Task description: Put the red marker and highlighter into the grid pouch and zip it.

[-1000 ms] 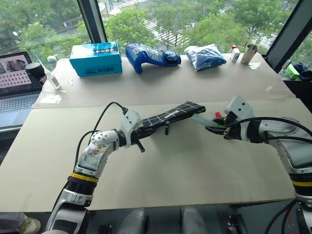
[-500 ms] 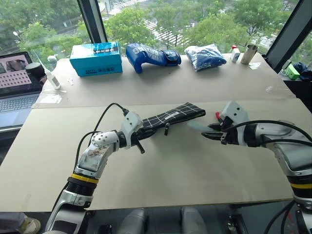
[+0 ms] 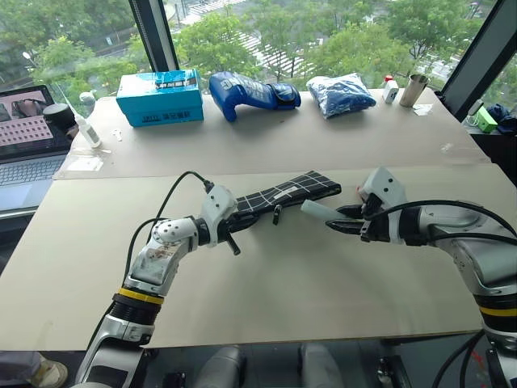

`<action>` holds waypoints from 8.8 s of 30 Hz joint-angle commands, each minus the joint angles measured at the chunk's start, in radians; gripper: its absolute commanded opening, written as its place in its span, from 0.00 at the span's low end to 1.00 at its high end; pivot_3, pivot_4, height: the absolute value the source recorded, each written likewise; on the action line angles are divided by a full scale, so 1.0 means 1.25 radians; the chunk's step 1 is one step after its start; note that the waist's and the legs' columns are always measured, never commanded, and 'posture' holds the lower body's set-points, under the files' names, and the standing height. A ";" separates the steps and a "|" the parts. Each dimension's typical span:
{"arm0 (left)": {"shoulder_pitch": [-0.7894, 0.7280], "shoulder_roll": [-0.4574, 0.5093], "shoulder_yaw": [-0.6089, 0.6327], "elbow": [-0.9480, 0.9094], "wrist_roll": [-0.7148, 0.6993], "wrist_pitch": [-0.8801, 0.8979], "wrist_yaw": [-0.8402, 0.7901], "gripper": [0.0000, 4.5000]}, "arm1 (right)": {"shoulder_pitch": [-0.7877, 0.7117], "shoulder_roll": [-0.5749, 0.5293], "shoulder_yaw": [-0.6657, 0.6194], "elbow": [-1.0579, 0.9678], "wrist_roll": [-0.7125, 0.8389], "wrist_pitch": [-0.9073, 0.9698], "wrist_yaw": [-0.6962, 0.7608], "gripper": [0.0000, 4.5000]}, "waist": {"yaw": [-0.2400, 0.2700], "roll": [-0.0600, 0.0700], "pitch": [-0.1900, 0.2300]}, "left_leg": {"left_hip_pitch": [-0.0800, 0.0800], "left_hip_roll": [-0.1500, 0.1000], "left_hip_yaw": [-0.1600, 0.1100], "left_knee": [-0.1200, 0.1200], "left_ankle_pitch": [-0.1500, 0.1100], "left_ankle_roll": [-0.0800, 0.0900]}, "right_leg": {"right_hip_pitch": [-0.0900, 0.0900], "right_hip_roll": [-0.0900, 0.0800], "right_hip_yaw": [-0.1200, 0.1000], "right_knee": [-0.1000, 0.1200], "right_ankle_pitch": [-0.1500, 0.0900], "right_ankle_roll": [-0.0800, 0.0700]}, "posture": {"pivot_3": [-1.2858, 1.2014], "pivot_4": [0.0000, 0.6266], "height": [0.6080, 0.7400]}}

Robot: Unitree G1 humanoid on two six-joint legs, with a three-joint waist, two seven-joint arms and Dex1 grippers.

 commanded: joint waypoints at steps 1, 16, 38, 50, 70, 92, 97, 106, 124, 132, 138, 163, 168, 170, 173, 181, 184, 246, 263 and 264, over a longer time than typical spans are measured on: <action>-0.005 0.000 0.006 -0.008 0.000 -0.017 0.000 0.00 | -0.034 -0.004 -0.011 0.017 -0.015 -0.004 -0.012 0.24 | -0.001 0.000 0.000 | 0.000 0.000 0.000 0.000 0.000 0.000 | 0.000 0.000 0.000 0.000 0.000 0.000 | 0.52 0.24 1.00; 0.006 -0.007 0.005 -0.017 -0.001 -0.021 0.006 0.00 | -0.112 0.020 0.070 0.060 -0.080 -0.010 -0.014 0.24 | -0.003 0.000 0.000 | 0.000 0.000 0.000 0.000 0.000 0.000 | 0.000 0.000 0.000 0.000 0.000 0.000 | 0.52 0.24 1.00; -0.003 -0.014 -0.010 -0.017 0.006 -0.015 -0.014 0.00 | -0.205 0.070 0.351 0.047 -0.406 -0.206 0.004 0.24 | -0.009 0.000 0.000 | 0.000 0.000 0.000 0.000 0.000 0.000 | -0.001 0.000 0.000 0.001 0.000 0.000 | 0.52 0.24 1.00; -0.001 -0.022 -0.008 -0.022 -0.001 -0.014 -0.022 0.00 | -0.164 0.123 0.339 0.030 -0.440 -0.408 0.040 0.24 | -0.013 0.000 0.000 | 0.000 0.000 0.000 0.000 0.000 0.000 | -0.001 0.000 0.000 0.003 0.000 0.000 | 0.52 0.24 1.00; 0.000 -0.032 0.005 -0.026 -0.011 0.001 -0.016 0.00 | -0.154 0.122 0.258 0.070 -0.500 -0.480 0.061 0.85 | -0.013 0.000 0.000 | 0.000 0.000 0.000 0.000 0.000 -0.001 | -0.001 0.000 0.000 0.003 0.000 0.000 | 0.52 0.24 1.00; -0.037 -0.049 0.096 -0.049 -0.137 0.138 0.018 0.00 | -0.020 0.101 -0.170 0.068 -0.203 -0.024 -0.111 0.99 | -0.013 0.000 0.000 | 0.000 0.000 0.000 0.000 0.000 0.000 | -0.001 0.000 0.000 0.004 0.000 0.000 | 0.52 0.24 1.00; -0.044 -0.044 0.097 -0.056 -0.150 0.157 0.016 0.00 | -0.016 0.136 -0.123 0.129 -0.249 -0.033 -0.199 0.99 | -0.011 0.000 0.000 | 0.000 -0.001 0.000 0.000 0.000 0.000 | -0.001 -0.001 0.000 0.004 0.000 0.000 | 0.52 0.24 1.00; -0.063 -0.032 0.103 -0.058 -0.161 0.187 0.019 0.00 | -0.051 0.150 -0.076 0.317 -0.275 -0.092 -0.242 0.99 | -0.013 0.000 0.000 | 0.000 0.000 0.001 0.000 0.000 0.000 | -0.001 -0.001 0.000 0.003 0.000 0.000 | 0.52 0.24 1.00; -0.058 -0.021 0.117 -0.093 -0.188 0.212 0.032 0.00 | -0.073 0.187 -0.138 0.423 -0.194 0.002 -0.255 0.12 | -0.012 -0.001 -0.001 | 0.003 0.000 0.001 0.000 0.000 0.000 | 0.002 -0.001 0.000 0.003 0.000 0.000 | 0.52 0.24 1.00; -0.058 -0.020 0.101 -0.082 -0.178 0.204 0.021 0.00 | -0.084 0.155 -0.219 0.272 -0.120 -0.081 -0.217 0.12 | -0.013 -0.001 -0.001 | 0.001 0.000 0.001 0.000 0.000 0.000 | 0.000 -0.001 0.000 0.003 0.000 0.000 | 0.52 0.24 1.00; -0.046 -0.005 0.059 -0.073 -0.142 0.177 0.006 0.00 | 0.039 0.027 -0.245 -0.086 0.095 -0.045 0.047 0.12 | -0.013 0.000 -0.001 | 0.000 0.001 0.001 -0.001 0.000 0.000 | -0.001 0.001 -0.001 0.003 0.000 0.000 | 0.52 0.24 1.00; -0.024 0.005 0.005 -0.060 -0.083 0.113 -0.010 0.00 | 0.032 -0.163 -0.027 -0.089 -0.179 -0.242 0.096 0.12 | -0.002 -0.001 0.000 | 0.000 0.000 0.002 0.000 -0.001 0.001 | 0.000 -0.001 -0.001 -0.002 0.001 0.001 | 0.52 0.24 1.00; -0.026 0.003 0.006 -0.056 -0.081 0.107 -0.010 0.00 | 0.014 -0.159 -0.002 -0.071 -0.207 -0.242 0.087 0.12 | -0.002 -0.001 0.000 | 0.000 0.000 0.002 0.000 -0.001 0.001 | 0.000 -0.001 -0.001 -0.002 0.001 0.000 | 0.52 0.24 1.00; -0.026 0.002 0.006 -0.057 -0.079 0.106 -0.011 0.00 | -0.001 -0.152 0.018 -0.059 -0.225 -0.244 0.082 0.12 | -0.002 -0.001 0.000 | 0.000 0.000 0.002 0.000 -0.001 0.001 | 0.000 -0.001 -0.001 -0.002 0.001 0.000 | 0.52 0.24 1.00; -0.022 0.005 0.001 -0.063 -0.074 0.102 -0.015 0.00 | -0.029 -0.137 0.055 -0.043 -0.253 -0.254 0.078 0.12 | -0.002 -0.001 0.000 | 0.000 0.000 0.002 0.000 0.000 0.001 | 0.000 -0.001 -0.001 -0.002 0.001 0.000 | 0.52 0.24 1.00; -0.020 0.005 -0.006 -0.061 -0.068 0.092 -0.024 0.00 | -0.124 -0.055 0.160 -0.017 -0.319 -0.271 0.089 0.12 | -0.004 -0.001 0.000 | 0.000 0.000 0.002 0.000 0.000 0.001 | 0.000 -0.001 -0.001 -0.002 0.001 0.000 | 0.52 0.24 1.00; -0.021 0.004 -0.007 -0.059 -0.068 0.088 -0.026 0.00 | -0.159 -0.020 0.227 -0.011 -0.372 -0.311 0.094 0.12 | -0.005 -0.001 0.000 | 0.000 0.000 0.002 0.000 0.000 0.001 | 0.000 -0.001 -0.001 -0.002 0.001 0.000 | 0.52 0.24 1.00; -0.035 -0.025 0.054 -0.073 -0.109 0.152 0.038 0.00 | -0.088 0.472 0.085 0.132 -0.124 -0.031 -0.253 0.57 | -0.017 -0.001 0.000 | 0.001 0.001 0.002 0.000 0.000 0.000 | -0.003 -0.001 -0.001 0.005 0.003 0.000 | 0.52 0.24 1.00; -0.031 -0.034 0.053 -0.062 -0.110 0.142 0.049 0.00 | -0.028 0.386 0.061 0.008 -0.052 0.005 -0.164 0.00 | -0.017 -0.001 0.000 | 0.001 0.001 0.002 0.000 0.000 0.000 | -0.003 -0.001 -0.001 0.004 0.003 0.000 | 0.52 0.24 1.00; -0.031 -0.034 0.052 -0.061 -0.109 0.140 0.049 0.00 | -0.022 0.377 0.063 -0.001 -0.050 0.012 -0.160 0.00 | -0.016 -0.001 0.000 | 0.001 0.001 0.002 0.000 0.000 0.000 | -0.003 -0.001 -0.001 0.004 0.003 0.000 | 0.52 0.24 1.00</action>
